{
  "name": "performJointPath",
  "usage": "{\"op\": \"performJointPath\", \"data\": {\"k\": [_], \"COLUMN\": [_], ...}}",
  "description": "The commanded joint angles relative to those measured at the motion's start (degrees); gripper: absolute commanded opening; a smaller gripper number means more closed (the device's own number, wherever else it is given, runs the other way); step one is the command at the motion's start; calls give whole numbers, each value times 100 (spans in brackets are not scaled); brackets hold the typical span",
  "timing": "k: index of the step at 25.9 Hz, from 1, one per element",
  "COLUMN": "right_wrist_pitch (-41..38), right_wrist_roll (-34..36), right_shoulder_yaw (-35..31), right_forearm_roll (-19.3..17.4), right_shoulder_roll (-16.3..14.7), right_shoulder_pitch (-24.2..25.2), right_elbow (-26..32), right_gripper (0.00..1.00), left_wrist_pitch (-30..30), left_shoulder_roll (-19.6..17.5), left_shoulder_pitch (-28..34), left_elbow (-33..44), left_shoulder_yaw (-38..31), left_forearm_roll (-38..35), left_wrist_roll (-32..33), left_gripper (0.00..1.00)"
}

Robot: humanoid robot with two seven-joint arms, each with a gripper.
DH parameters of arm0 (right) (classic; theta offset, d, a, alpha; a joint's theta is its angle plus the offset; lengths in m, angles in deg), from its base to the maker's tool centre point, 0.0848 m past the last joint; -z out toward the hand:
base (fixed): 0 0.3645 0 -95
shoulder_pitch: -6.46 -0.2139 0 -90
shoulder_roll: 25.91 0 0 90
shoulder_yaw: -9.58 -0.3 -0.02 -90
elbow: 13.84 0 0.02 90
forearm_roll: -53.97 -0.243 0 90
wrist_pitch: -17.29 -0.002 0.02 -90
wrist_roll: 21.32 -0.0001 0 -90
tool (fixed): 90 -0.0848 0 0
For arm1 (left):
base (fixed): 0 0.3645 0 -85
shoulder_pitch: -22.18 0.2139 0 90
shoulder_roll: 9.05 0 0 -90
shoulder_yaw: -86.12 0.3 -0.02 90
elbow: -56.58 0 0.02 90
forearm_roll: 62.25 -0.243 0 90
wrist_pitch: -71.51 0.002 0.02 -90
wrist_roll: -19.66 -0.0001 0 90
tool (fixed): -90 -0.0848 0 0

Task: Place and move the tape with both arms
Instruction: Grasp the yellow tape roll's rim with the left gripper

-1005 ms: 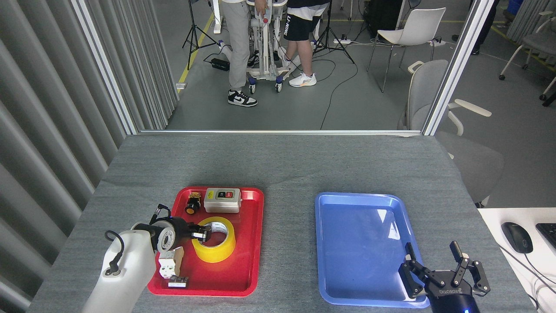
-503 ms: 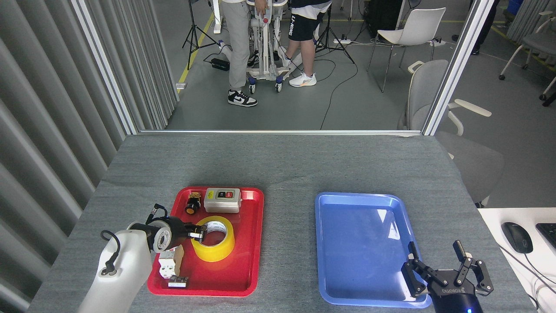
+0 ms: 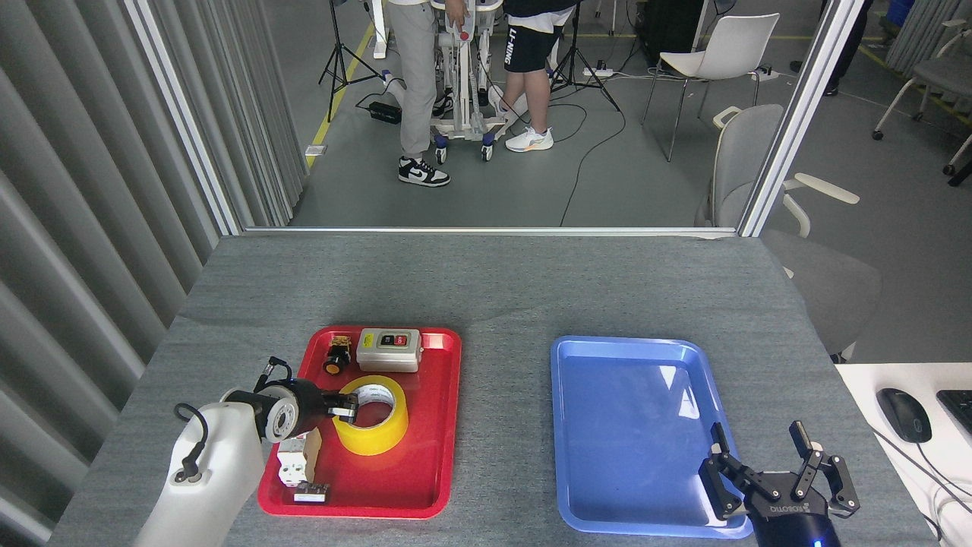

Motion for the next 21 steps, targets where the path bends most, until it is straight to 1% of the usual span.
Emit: {"op": "performJointPath", "data": {"k": [1, 2, 3, 6, 12, 15, 18, 19, 21], "right_wrist_pitch": [-2, 7, 7, 16, 16, 16, 16, 16, 7], "right_wrist_roll": [1, 1, 1, 1, 1, 1, -8, -17, -17], "right_shoulder_yaw": [-1, -10, -1, -1, -1, -18, -27, -54, -124], "right_forearm_roll": [4, 4, 4, 4, 4, 21, 30, 30, 30], "right_shoulder_roll": [26, 17, 0, 9, -9, 61, 79, 79, 79], "right_shoulder_pitch": [7, 7, 7, 7, 16, 16, 7, 7, 7], "right_elbow": [-3, 5, -3, -3, 5, 5, 5, 5, 5], "right_gripper": [100, 100, 100, 100, 100, 100, 100, 100, 100], "left_wrist_pitch": [-29, -47, -73, -170, -222, -381, -679, -785, -767], "left_shoulder_roll": [-9, -9, -9, -9, -9, -88, -106, -106, -97], "left_shoulder_pitch": [17, 17, 26, 52, 87, 78, 96, 105, 184], "left_elbow": [40, 40, 40, 40, 40, 40, 49, 58, 137], "left_shoulder_yaw": [-37, -55, -81, -98, -142, -151, -178, -213, -274], "left_forearm_roll": [54, 115, 308, 1222, 2137, 2805, 3227, 3473, 3877], "left_wrist_roll": [16, 25, 25, 25, 139, 649, 1071, 1185, 1273], "left_gripper": [28, 28, 24, 10, 9, 8, 9, 9, 9]}}
